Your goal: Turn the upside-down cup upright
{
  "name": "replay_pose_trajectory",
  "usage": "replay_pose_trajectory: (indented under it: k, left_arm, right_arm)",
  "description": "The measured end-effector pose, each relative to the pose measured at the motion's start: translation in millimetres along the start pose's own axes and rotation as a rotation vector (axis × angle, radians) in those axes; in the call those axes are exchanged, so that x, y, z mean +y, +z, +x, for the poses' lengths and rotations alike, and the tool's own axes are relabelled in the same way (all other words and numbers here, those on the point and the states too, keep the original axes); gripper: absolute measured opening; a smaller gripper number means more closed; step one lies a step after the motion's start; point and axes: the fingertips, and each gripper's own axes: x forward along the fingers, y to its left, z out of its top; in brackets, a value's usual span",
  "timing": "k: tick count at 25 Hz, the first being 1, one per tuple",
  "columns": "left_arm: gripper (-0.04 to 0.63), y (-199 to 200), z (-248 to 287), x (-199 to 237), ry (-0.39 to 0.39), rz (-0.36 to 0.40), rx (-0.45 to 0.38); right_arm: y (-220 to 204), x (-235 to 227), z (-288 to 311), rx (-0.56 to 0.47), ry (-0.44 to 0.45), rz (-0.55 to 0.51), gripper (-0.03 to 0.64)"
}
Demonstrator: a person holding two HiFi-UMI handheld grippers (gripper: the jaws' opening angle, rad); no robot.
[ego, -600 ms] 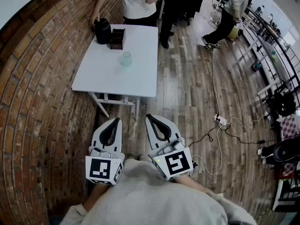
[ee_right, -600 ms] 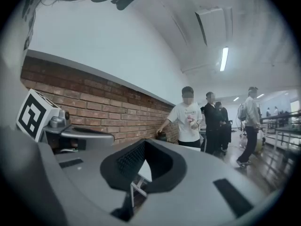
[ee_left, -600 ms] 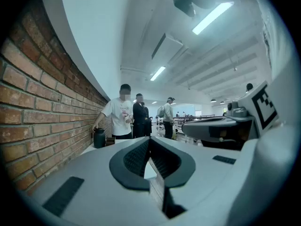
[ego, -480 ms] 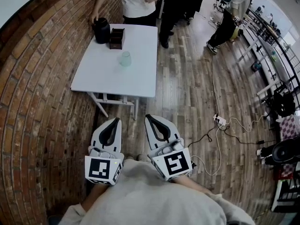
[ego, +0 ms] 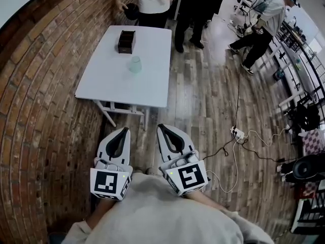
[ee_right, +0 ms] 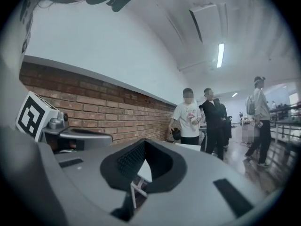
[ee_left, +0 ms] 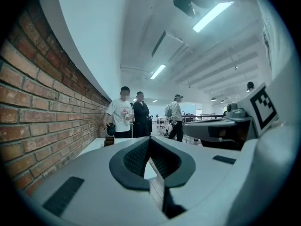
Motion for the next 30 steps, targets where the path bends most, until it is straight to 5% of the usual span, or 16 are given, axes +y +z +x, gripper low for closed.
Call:
replay_pose_trajectory:
  k: [14, 30]
  left_arm:
    - [0.009, -12.3, 14.3, 7.6, 0.091, -0.004, 0.027]
    - [0.009, -10.8, 91.1, 42.7, 0.054, -0.016, 0.022]
  right_arm:
    - [-19.0, -36.2, 2.0, 0.015, 0.009, 0.055, 0.006]
    - [-25.5, -71.0, 68.7, 0.036, -0.001, 0.045, 0.006]
